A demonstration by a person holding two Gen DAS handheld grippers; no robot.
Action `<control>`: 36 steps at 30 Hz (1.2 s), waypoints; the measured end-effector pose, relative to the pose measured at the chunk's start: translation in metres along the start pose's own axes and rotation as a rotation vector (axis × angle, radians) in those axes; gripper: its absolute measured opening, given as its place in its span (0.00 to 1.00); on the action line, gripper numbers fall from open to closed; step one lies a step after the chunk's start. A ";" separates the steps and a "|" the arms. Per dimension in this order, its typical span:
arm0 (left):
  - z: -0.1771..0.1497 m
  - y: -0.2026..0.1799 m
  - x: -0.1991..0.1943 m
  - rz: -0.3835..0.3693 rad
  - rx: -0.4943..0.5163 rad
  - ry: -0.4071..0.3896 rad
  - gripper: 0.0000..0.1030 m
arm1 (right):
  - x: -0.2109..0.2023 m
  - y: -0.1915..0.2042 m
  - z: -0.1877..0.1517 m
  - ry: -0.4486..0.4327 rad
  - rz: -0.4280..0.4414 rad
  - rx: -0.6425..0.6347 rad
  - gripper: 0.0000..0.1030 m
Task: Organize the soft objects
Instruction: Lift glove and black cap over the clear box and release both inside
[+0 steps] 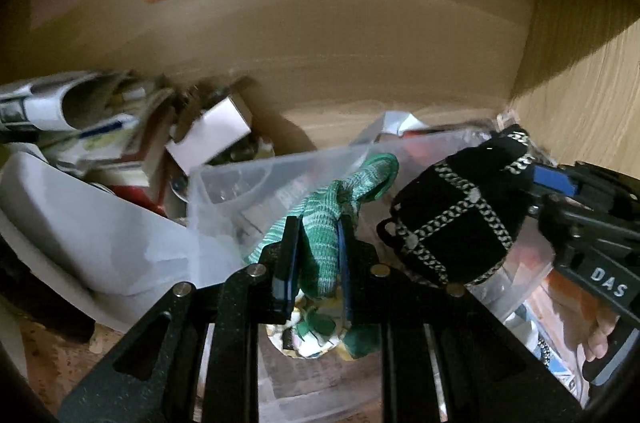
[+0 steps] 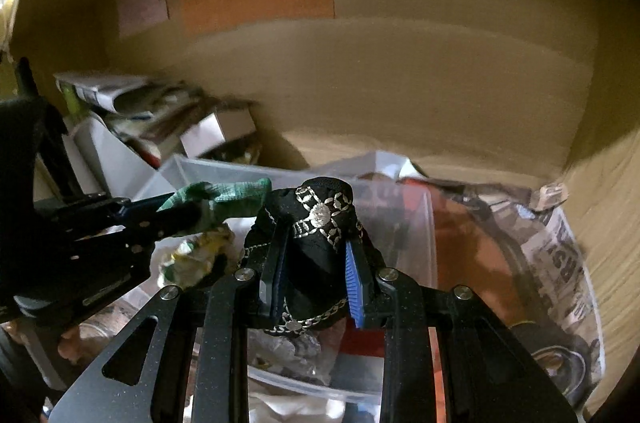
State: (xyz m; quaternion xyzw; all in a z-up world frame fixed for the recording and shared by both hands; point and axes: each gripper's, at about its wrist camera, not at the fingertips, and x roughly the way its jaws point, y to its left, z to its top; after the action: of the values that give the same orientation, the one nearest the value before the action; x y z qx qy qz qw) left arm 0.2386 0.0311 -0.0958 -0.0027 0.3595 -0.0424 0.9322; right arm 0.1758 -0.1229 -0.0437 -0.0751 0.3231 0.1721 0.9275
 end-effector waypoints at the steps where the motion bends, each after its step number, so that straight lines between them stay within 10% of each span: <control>1: -0.001 0.000 0.001 -0.001 0.004 0.006 0.16 | 0.003 0.000 -0.001 0.011 -0.006 -0.002 0.22; 7: -0.006 -0.013 0.007 -0.018 0.046 0.045 0.20 | 0.017 -0.001 -0.001 0.079 -0.054 -0.018 0.25; 20: -0.007 -0.017 -0.032 -0.006 0.042 -0.044 0.53 | -0.006 0.000 0.002 0.016 -0.116 -0.035 0.70; 36: -0.037 -0.026 -0.099 -0.070 0.044 -0.108 0.77 | -0.095 0.008 -0.029 -0.122 -0.108 -0.066 0.80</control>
State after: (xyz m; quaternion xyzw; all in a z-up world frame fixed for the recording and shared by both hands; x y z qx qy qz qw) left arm 0.1383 0.0145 -0.0559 0.0030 0.3072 -0.0827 0.9480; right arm 0.0866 -0.1485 -0.0070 -0.1121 0.2555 0.1364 0.9505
